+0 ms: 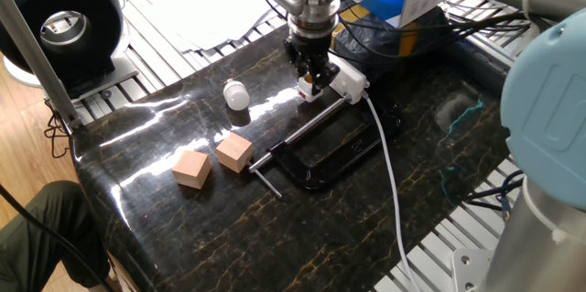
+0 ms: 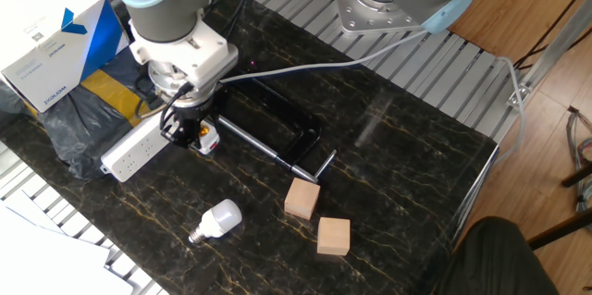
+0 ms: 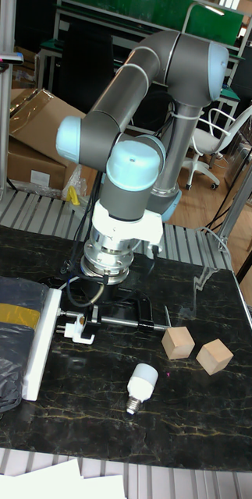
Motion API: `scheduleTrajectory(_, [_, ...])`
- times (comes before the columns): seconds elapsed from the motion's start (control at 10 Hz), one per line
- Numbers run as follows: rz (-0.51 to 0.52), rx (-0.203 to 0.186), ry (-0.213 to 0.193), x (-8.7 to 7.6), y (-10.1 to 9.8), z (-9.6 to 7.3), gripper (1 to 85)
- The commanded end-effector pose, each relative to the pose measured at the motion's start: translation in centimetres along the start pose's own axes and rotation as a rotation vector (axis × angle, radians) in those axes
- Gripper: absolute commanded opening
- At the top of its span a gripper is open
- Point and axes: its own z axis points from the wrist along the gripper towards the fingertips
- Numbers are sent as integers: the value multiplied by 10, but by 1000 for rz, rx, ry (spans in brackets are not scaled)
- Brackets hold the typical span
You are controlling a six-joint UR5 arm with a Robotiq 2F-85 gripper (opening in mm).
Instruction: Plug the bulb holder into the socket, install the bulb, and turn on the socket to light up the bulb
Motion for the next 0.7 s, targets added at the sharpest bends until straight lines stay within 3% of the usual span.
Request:
scheduleTrajectory(0.0, [-16, 15, 6, -6, -25, -9, 10])
scheduleTrajectory(0.3, [16, 24, 9, -13, -42, -7, 10])
scheduleTrajectory(0.6, [17, 52, 29, -4, -60, -7, 10])
